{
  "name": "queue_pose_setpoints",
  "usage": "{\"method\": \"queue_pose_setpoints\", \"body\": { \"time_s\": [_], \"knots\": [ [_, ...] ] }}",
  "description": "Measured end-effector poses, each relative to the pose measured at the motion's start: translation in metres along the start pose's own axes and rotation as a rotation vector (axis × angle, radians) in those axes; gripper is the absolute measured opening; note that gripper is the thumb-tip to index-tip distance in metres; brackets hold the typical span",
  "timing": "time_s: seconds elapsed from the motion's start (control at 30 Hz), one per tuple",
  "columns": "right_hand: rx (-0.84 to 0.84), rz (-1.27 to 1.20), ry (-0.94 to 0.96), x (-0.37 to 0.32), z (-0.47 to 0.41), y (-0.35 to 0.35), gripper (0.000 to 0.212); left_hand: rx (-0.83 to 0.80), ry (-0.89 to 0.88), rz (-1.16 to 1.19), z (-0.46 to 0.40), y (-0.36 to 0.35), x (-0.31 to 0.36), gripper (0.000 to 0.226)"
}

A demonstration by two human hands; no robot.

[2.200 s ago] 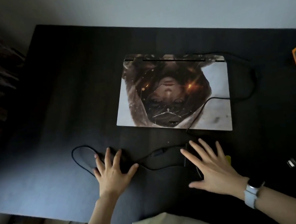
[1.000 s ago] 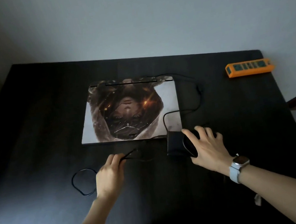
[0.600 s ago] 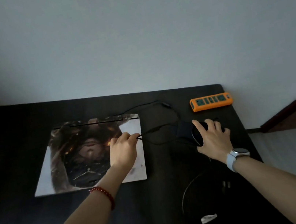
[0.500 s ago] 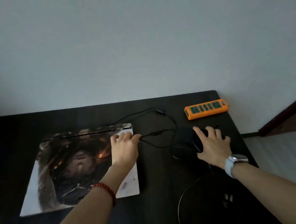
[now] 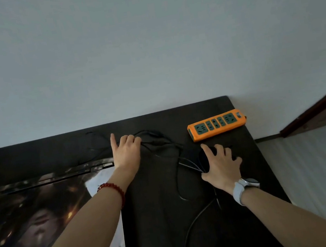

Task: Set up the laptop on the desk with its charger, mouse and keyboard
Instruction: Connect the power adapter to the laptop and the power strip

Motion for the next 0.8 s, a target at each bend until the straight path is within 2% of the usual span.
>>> {"method": "queue_pose_setpoints", "body": {
  "time_s": [0.27,0.37,0.43,0.5,0.63,0.7,0.8],
  "knots": [
    [0.047,-0.083,0.002,-0.002,-0.006,-0.006,0.085,-0.057,0.118,0.034,-0.019,-0.027,-0.001,0.024],
    [0.033,-0.192,0.100,0.006,0.001,-0.004,0.083,-0.103,0.167,0.189,-0.014,-0.023,0.007,0.034],
    [0.075,-0.305,0.184,0.013,0.015,0.001,0.077,-0.071,0.203,0.328,0.000,-0.017,0.014,0.040],
    [0.158,-0.426,0.231,0.024,0.036,0.004,0.068,-0.010,0.191,0.442,0.025,-0.009,0.025,0.043],
    [0.295,-0.534,0.171,0.055,0.094,-0.008,0.051,0.027,-0.035,0.647,0.110,-0.005,0.067,0.043],
    [0.281,-0.498,0.158,0.070,0.128,-0.024,0.046,-0.017,-0.051,0.704,0.157,-0.012,0.082,0.045],
    [0.231,-0.345,0.170,0.090,0.178,-0.052,0.045,-0.155,-0.018,0.677,0.211,-0.028,0.097,0.061]
  ]
}}
Point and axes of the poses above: each hand's wrist, its own z-axis away from the middle knuckle, its own y-axis out of the back of the hand, x = y × z, the point moved 2 cm from there along -z, towards the middle knuckle, and after that the axes turned 1 degree about x, right-handed, at the moved point
